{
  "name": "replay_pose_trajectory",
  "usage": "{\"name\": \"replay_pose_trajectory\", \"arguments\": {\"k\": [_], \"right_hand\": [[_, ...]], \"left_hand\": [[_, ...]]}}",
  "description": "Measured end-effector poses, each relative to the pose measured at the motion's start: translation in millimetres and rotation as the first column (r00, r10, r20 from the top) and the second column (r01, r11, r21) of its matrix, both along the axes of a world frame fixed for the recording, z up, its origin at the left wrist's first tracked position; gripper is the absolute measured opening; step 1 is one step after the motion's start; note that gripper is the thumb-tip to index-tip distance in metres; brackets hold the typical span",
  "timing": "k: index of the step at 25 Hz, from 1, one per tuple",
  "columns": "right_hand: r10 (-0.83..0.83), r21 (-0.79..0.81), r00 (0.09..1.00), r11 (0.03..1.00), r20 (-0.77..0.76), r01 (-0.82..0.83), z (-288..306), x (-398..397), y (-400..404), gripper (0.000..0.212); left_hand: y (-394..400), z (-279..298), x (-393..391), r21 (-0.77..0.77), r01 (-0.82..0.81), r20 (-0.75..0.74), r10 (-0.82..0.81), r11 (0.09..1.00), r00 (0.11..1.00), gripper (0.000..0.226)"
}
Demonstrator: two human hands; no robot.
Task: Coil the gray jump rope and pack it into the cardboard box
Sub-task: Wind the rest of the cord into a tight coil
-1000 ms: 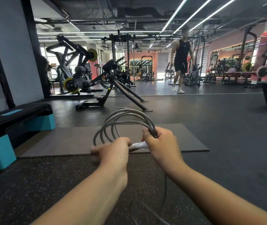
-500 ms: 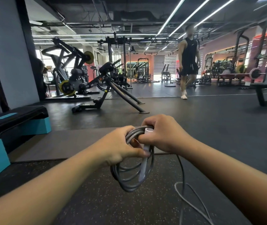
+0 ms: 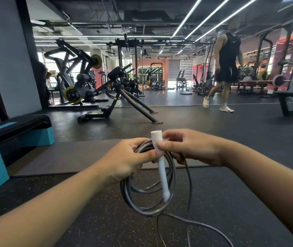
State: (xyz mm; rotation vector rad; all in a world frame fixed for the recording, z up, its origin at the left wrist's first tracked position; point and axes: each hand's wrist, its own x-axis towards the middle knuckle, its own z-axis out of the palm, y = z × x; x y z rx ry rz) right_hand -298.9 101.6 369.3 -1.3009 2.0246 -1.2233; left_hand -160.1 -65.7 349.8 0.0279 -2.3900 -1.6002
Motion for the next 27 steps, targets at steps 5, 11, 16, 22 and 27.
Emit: {"name": "replay_pose_trajectory", "arguments": {"k": [5,11,16,22,27], "right_hand": [[0.066,-0.025,0.997,0.998,0.029,-0.065,-14.4,5.9,2.3,0.045],[0.066,0.074,0.981,0.996,-0.182,-0.053,-10.5,8.2,-4.5,0.031],[0.197,0.287,0.903,0.954,-0.381,-0.087,-2.1,10.2,-11.8,0.039],[0.31,0.4,0.732,0.915,-0.607,-0.056,2.3,23.0,-27.2,0.027],[0.188,0.362,0.783,0.931,-0.593,0.051,21.9,7.7,3.5,0.032]], "left_hand": [[-2.8,-11.2,-2.4,0.174,-0.002,-0.023,0.006,0.985,1.0,0.034],[-7.0,-1.4,-3.1,0.002,-0.035,0.061,0.035,0.999,0.997,0.038],[-12.1,32.1,-10.7,-0.208,-0.007,0.365,0.084,0.978,0.927,0.038],[2.8,48.8,-25.0,-0.4,0.34,0.707,0.051,0.851,0.705,0.017],[-19.8,45.0,-3.2,-0.36,0.448,0.769,-0.012,0.818,0.639,0.029]]}}
